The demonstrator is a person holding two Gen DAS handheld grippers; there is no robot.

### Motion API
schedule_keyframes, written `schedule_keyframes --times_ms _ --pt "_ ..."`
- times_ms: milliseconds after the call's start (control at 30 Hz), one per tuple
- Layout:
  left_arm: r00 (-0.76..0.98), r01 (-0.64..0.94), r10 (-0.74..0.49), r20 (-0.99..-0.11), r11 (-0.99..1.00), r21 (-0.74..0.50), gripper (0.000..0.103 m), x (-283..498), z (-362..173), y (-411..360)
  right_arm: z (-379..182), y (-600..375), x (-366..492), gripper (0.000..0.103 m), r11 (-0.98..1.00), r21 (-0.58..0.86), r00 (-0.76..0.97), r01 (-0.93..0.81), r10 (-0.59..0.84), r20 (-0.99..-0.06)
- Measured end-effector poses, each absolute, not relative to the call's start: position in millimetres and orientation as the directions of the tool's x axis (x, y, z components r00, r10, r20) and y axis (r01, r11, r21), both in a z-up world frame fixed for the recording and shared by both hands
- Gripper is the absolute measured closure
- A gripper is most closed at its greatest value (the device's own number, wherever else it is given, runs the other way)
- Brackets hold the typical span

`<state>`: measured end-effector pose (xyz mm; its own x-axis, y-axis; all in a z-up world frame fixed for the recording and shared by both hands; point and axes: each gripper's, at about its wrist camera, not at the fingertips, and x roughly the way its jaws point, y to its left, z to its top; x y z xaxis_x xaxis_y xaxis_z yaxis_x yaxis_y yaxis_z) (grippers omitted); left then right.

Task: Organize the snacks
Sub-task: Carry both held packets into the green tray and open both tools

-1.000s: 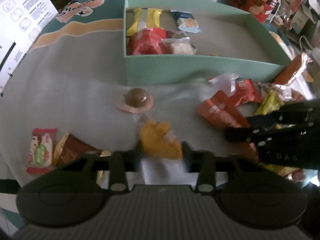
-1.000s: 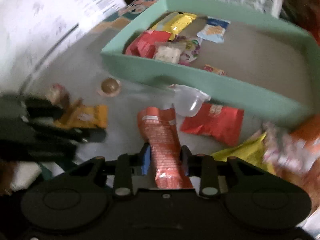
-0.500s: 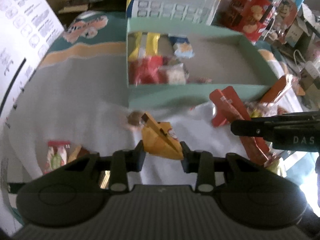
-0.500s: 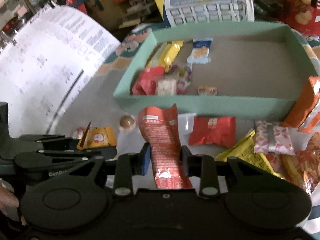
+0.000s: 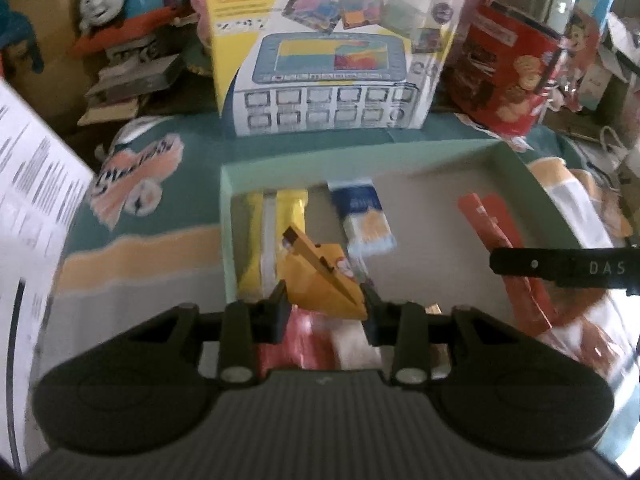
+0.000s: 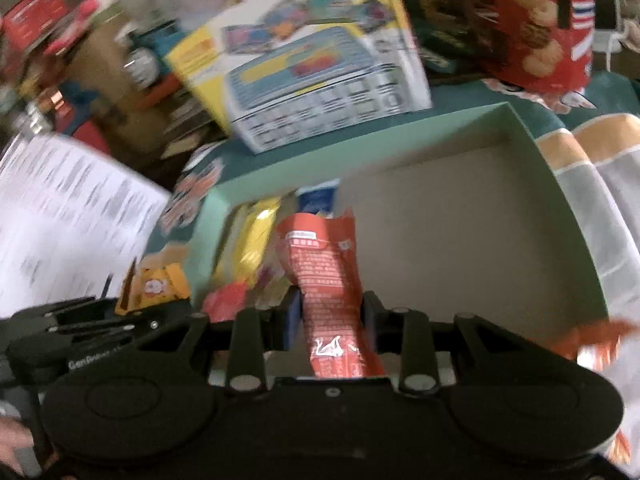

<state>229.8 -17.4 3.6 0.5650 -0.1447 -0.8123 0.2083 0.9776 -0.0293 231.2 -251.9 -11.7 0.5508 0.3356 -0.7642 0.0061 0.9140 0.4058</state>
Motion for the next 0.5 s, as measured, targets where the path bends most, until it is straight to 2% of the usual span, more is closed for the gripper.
schedule_keyframes --times_ms 200,400,467,500 --pt "0.535 0.194 -0.122 -0.836 0.981 -0.019 0.068 293.4 -25.0 -29.9 -43.1 -253.1 290.2 0.071 0.898 0.426 0.533 0.108 0.309 -0.788" --pt "0.513 0.183 -0.114 -0.851 0.983 -0.022 0.067 330.3 -47.3 -35.5 -66.3 -243.8 326.5 0.07 0.894 0.43 0.519 0.125 0.31 -0.796" --pt "0.517 0.161 -0.094 -0.851 0.987 -0.011 0.052 338.8 -49.5 -36.3 -68.9 -238.9 336.8 0.065 0.895 0.431 0.518 0.112 0.318 -0.794" --pt "0.519 0.143 -0.074 -0.852 0.99 0.002 0.028 342.0 -49.4 -36.4 -68.6 -238.3 339.7 0.054 0.896 0.431 0.517 0.106 0.321 -0.794"
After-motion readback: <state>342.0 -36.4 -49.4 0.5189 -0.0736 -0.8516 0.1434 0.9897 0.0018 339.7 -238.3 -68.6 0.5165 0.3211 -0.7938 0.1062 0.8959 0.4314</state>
